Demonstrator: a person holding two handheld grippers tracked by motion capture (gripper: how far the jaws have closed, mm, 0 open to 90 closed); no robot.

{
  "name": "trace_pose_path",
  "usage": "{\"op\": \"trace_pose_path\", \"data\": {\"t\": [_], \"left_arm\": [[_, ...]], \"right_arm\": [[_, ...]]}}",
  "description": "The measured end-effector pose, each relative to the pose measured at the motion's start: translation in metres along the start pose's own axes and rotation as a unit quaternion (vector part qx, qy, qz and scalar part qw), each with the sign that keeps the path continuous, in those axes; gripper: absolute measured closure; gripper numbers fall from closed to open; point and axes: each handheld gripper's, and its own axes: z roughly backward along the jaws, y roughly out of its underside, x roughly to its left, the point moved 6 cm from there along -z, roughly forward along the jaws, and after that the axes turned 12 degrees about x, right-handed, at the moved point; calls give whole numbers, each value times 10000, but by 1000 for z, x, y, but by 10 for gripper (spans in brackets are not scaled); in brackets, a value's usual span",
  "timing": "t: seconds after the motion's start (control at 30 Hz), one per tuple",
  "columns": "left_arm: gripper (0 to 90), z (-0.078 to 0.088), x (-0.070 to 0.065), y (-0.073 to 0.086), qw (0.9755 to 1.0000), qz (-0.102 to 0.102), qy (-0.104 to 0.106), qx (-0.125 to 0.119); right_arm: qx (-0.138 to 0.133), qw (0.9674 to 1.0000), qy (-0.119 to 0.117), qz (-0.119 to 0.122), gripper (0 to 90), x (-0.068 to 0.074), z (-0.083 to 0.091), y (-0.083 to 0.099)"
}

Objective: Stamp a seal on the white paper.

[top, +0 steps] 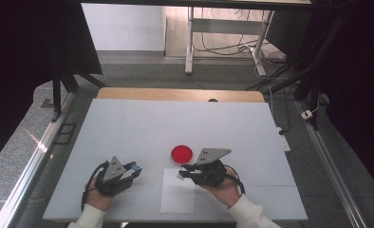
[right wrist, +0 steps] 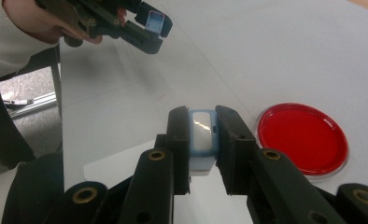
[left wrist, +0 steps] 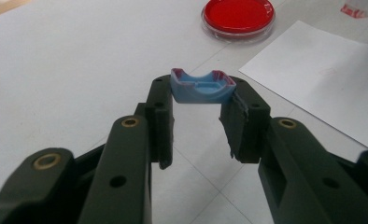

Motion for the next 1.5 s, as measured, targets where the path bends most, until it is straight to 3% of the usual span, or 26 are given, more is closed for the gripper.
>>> {"op": "trace_pose_path", "data": {"t": [0.73, 1.5], "left_arm": [[646, 0, -1, 0, 10000, -7, 2, 15], [646, -1, -1, 0, 10000, -16, 4, 23]], "right_arm": [[394, 9989, 77, 222, 755, 5, -18, 10], [631, 9969, 145, 453, 755, 5, -33, 14]]}}
